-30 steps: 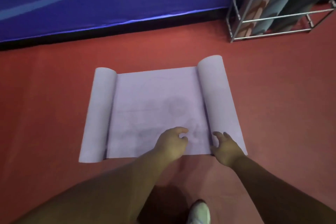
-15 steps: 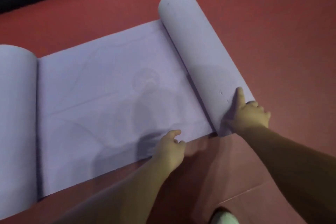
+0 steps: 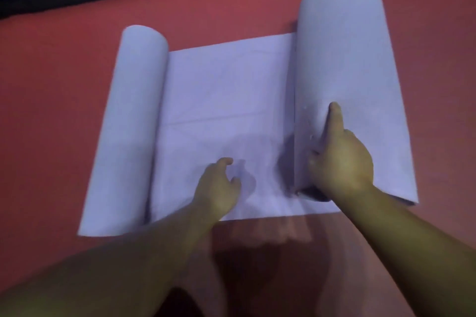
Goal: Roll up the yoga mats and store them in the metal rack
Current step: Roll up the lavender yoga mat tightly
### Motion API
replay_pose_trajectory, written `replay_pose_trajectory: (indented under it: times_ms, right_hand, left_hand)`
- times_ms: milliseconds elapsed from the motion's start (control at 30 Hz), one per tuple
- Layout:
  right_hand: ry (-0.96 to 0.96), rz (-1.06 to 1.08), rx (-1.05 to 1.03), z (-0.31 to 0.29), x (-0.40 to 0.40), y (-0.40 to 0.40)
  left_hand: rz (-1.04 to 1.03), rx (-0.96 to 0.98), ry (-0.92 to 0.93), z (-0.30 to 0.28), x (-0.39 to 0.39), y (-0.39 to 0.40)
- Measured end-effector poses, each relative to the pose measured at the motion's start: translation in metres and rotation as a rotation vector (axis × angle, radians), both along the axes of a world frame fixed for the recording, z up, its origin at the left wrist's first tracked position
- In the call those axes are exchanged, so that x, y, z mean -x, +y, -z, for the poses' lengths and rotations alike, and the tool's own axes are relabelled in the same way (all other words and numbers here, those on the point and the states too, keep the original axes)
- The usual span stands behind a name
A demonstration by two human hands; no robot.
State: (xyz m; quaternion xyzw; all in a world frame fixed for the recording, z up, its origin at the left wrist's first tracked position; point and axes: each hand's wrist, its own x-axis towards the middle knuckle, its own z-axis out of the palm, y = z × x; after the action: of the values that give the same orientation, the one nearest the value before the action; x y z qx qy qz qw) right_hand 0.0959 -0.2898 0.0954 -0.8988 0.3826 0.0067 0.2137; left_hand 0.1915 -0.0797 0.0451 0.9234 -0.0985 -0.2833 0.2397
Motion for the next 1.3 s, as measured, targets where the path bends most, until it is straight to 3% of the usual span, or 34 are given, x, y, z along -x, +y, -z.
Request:
replay_pose_trajectory:
  times_ms: [133, 233, 300, 367, 433, 500, 567, 633, 867, 1000, 1200, 1300]
  right_hand:
    - [0.039, -0.116, -0.004, 0.004, -0.068, 0.083]
    - [0.038, -0.204, -0.065, 0.010, -0.103, 0.149]
    - [0.031, -0.301, -0.180, 0.015, -0.116, 0.180]
    - [-0.142, -0.350, -0.249, 0.014, -0.109, 0.181]
    - [-0.380, -0.222, 0.008, 0.009, -0.099, 0.146]
    - [-0.348, 0.106, 0.171, 0.003, -0.085, 0.092]
    - [-0.126, 0.410, -0.135, 0.007, -0.072, 0.050]
    - [-0.069, 0.471, -0.423, 0.024, -0.066, 0.040]
    - [0.030, 0.133, -0.199, 0.051, -0.078, 0.098]
    - [0.127, -0.223, -0.151, 0.043, -0.083, 0.141]
    - [0.089, -0.311, -0.076, 0.049, -0.084, 0.146]
    - [0.026, -0.357, -0.112, 0.046, -0.083, 0.144]
  left_hand:
    - [-0.051, -0.125, -0.410, 0.006, -0.067, 0.109]
    - [-0.122, -0.169, -0.523, 0.002, -0.108, 0.165]
    - [-0.184, -0.215, -0.470, 0.004, -0.129, 0.195]
    - [-0.292, -0.243, -0.379, 0.010, -0.146, 0.224]
    - [-0.450, -0.171, -0.203, 0.016, -0.155, 0.245]
    - [-0.596, 0.001, 0.046, 0.023, -0.158, 0.250]
    - [-0.617, 0.120, 0.125, 0.032, -0.154, 0.244]
    - [-0.554, 0.142, 0.098, 0.038, -0.148, 0.233]
    - [-0.531, 0.251, 0.246, 0.028, -0.157, 0.221]
    - [-0.536, 0.284, 0.122, -0.005, -0.156, 0.193]
    - [-0.156, -0.015, -0.127, -0.036, -0.136, 0.130]
    - [-0.342, 0.109, -0.145, -0.033, -0.163, 0.118]
